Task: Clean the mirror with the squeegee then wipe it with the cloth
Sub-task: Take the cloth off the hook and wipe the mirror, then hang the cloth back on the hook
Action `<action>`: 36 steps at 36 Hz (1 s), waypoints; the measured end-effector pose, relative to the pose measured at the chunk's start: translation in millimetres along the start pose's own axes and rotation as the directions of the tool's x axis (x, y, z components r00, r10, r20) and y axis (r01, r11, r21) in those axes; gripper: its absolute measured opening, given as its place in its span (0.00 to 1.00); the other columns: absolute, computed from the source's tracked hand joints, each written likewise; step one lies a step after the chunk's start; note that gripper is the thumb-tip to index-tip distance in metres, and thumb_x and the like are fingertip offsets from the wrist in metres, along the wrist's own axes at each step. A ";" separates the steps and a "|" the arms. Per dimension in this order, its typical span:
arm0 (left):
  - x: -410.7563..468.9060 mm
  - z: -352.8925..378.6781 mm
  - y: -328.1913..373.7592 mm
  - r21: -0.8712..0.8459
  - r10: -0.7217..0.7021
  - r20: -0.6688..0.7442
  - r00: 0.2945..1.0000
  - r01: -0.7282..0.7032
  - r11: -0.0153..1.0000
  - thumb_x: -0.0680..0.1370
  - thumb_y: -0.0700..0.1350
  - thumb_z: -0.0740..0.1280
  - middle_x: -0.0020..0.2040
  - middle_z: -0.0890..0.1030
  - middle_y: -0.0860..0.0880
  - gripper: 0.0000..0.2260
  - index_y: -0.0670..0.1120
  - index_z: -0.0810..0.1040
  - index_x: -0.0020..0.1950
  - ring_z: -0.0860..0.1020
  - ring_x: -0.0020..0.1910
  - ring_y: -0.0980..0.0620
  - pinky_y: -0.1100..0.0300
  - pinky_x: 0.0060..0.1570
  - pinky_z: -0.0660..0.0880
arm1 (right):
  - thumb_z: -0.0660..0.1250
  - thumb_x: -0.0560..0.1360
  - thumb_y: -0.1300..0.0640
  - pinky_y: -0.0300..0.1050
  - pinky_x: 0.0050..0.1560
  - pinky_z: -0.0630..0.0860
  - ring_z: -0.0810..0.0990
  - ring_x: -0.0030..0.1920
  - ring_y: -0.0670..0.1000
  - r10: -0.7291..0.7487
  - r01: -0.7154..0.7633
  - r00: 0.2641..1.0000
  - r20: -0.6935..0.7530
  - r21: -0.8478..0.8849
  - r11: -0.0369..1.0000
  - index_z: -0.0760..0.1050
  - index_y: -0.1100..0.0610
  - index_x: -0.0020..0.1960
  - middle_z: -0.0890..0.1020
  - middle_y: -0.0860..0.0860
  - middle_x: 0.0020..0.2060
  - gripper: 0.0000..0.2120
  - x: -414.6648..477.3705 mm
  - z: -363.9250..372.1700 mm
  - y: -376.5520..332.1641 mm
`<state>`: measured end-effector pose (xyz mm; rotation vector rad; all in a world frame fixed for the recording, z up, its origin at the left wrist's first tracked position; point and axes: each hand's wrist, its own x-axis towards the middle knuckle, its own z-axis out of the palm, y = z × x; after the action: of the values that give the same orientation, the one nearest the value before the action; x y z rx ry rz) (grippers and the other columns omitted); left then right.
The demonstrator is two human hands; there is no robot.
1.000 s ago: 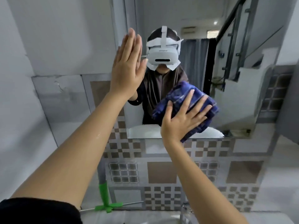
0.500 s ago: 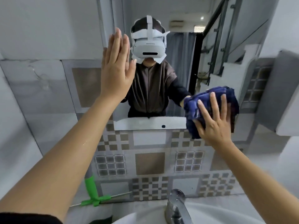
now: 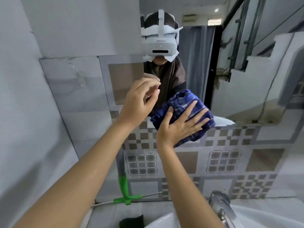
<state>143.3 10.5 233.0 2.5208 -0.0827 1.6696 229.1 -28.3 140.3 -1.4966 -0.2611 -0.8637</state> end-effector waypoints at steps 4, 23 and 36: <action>-24.2 -17.8 -9.7 -0.097 -0.156 0.130 0.979 0.169 0.981 0.78 0.40 0.64 0.47 0.79 0.48 0.06 0.39 0.79 0.51 0.77 0.46 0.58 0.65 0.48 0.76 | 0.60 0.74 0.45 0.62 0.72 0.45 0.51 0.72 0.65 -0.149 0.150 0.985 0.090 -0.005 0.989 0.63 0.56 0.71 0.61 0.64 0.71 0.29 -33.4 12.3 -29.0; -26.8 -41.8 8.3 0.037 -0.334 0.151 0.930 0.332 0.942 0.80 0.40 0.60 0.42 0.78 0.46 0.06 0.40 0.75 0.49 0.75 0.40 0.52 0.70 0.41 0.69 | 0.58 0.78 0.48 0.51 0.74 0.51 0.56 0.74 0.53 -0.364 0.358 0.812 0.456 0.102 0.928 0.57 0.53 0.73 0.62 0.54 0.73 0.27 -34.5 -65.1 -22.4; -43.4 -105.4 79.6 0.150 -0.307 0.412 0.858 0.268 0.951 0.78 0.37 0.62 0.46 0.76 0.48 0.07 0.42 0.79 0.52 0.75 0.43 0.57 0.71 0.47 0.69 | 0.56 0.80 0.60 0.44 0.59 0.72 0.75 0.57 0.48 -0.484 -0.018 0.435 0.759 0.545 0.838 0.71 0.58 0.63 0.78 0.53 0.57 0.14 7.5 -130.3 -53.9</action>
<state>21.2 -55.8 239.1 2.7534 0.3241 1.0055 154.2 -143.9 171.3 -1.2975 -1.4295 -0.0837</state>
